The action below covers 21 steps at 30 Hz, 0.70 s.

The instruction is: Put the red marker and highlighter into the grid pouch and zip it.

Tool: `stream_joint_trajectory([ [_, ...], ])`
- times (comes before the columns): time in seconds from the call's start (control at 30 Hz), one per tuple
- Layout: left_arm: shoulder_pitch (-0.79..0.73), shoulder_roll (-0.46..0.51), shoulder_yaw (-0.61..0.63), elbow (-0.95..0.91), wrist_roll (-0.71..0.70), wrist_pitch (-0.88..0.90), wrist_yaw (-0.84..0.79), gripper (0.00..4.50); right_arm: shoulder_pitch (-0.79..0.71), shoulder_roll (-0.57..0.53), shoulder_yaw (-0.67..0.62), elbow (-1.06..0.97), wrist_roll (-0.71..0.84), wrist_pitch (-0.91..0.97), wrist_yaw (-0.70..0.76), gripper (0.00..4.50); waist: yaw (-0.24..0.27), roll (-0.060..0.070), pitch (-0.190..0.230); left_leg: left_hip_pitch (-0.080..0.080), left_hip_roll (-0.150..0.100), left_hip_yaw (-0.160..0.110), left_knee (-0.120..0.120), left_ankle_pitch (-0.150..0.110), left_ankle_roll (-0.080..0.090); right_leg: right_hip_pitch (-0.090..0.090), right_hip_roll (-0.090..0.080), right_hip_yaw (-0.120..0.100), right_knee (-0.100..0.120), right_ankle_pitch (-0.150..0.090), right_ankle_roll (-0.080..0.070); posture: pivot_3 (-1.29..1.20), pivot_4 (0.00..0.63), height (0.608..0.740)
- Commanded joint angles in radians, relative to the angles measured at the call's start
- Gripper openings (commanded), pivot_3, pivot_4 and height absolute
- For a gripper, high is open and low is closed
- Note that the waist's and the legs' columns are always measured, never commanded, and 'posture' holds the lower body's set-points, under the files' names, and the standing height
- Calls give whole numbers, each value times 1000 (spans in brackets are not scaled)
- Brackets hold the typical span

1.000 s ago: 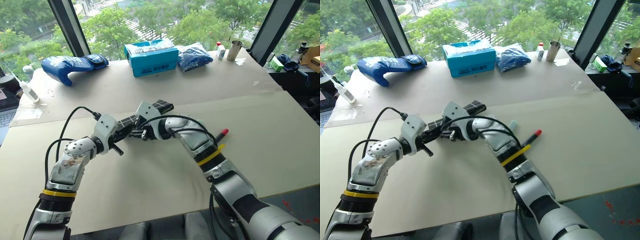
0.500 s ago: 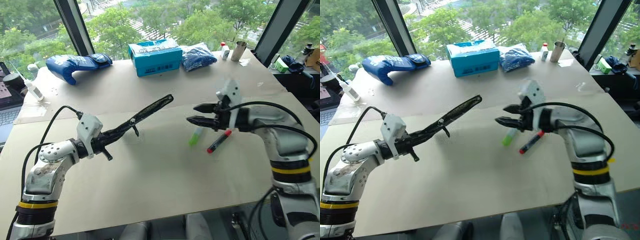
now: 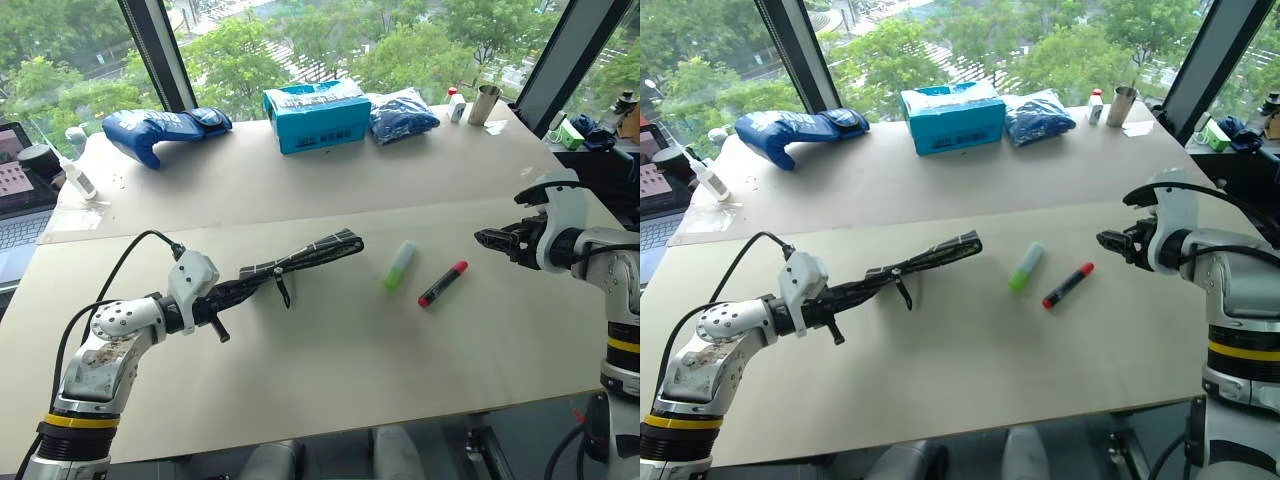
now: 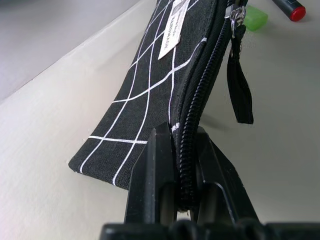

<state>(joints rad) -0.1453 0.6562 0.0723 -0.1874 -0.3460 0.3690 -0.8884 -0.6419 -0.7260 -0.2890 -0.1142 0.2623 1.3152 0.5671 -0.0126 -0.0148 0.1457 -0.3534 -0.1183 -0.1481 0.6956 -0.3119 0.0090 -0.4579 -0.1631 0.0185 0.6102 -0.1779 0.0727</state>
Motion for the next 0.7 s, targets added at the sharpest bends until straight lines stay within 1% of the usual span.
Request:
stream_joint_trajectory([
  [0.03,-25,-9,-6,3,3,-30,3,0,-63,105,-99,-128,15,222,-98,2839,0,0,0,0,0,0,0,0,0,0,0,0,0,0,0,0,150,740],
  [0.1,-32,-19,-12,10,0,-30,3,0,-63,176,-119,-184,7,287,-151,2839,1,0,0,0,1,0,0,0,0,0,0,0,0,0,0,0,150,740],
  [0.17,-37,-29,-22,15,0,-28,2,0,-44,247,-140,-224,3,299,-220,2839,1,0,0,0,1,0,0,0,0,0,0,0,0,0,0,0,150,740],
  [0.27,-38,-34,-26,16,-1,-27,-1,0,-18,291,-154,-260,6,299,-294,2839,2,0,0,0,0,0,0,0,0,0,0,0,1,1,1,0,150,740],
  [0.37,-44,-38,-26,24,-6,-25,-2,0,-5,297,-151,-288,15,299,-355,2839,3,0,0,-1,-2,-1,0,0,0,0,-1,0,1,1,1,0,150,740],
  [0.53,-53,-48,-28,36,-8,-23,0,0,-21,294,-149,-309,92,299,-406,2839,-2,0,0,0,-1,-1,0,0,0,0,0,0,0,1,1,0,150,740],
  [0.7,-56,-56,-24,44,-8,-23,0,0,39,333,-136,-355,189,299,-500,2839,-2,0,0,0,0,0,0,0,0,0,0,0,0,1,1,0,150,740],
])
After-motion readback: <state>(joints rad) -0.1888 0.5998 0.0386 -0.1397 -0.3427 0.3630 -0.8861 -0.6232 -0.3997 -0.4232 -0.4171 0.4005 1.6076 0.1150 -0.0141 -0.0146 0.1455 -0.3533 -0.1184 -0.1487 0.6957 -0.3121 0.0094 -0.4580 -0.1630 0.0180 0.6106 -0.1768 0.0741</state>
